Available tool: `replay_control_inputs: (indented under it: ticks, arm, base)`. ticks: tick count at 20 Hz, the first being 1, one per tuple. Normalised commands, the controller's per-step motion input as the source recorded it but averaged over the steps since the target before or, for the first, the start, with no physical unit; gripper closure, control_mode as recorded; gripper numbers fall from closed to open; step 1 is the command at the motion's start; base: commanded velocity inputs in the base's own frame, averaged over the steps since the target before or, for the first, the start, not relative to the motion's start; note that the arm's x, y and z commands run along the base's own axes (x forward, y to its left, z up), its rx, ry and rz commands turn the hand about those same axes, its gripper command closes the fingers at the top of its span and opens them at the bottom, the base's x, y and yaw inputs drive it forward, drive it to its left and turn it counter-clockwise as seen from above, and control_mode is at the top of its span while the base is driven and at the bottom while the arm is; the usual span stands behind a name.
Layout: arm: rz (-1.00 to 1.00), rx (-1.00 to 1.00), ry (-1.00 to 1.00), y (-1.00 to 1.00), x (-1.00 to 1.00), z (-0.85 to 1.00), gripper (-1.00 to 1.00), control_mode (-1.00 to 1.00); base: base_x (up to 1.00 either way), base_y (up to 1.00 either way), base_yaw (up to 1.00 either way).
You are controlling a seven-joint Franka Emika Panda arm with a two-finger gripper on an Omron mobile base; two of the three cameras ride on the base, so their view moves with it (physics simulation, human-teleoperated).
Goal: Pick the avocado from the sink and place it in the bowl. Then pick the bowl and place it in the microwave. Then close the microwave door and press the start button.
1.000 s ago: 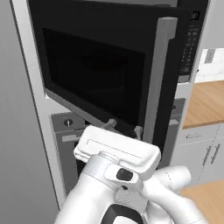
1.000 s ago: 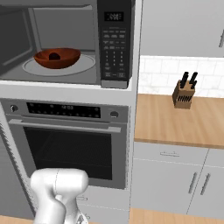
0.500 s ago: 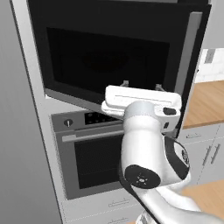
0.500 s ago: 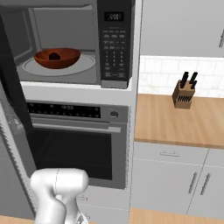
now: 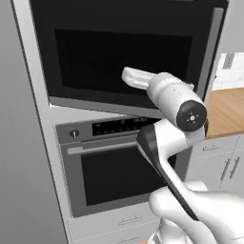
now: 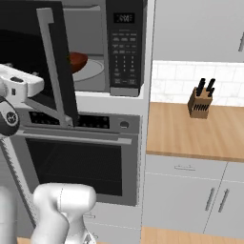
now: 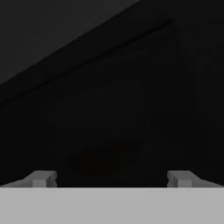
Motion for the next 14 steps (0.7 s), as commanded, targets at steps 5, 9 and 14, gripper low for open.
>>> replay_control_inputs:
  ticks: [5, 9, 14]
  arm:
    - [0.15, 0.19, 0.27, 0.00, 1.00, 0.03, -1.00, -1.00]
    - [0.17, 0.19, 0.27, 0.00, 1.00, 0.00, -1.00, -1.00]
    - [0.18, 0.19, 0.24, 0.00, 0.93, 0.00, -1.00, -1.00]
  base:
    - [0.00, 0.00, 0.00]
    - [0.00, 0.00, 0.00]
    - [0.00, 0.00, 0.00]
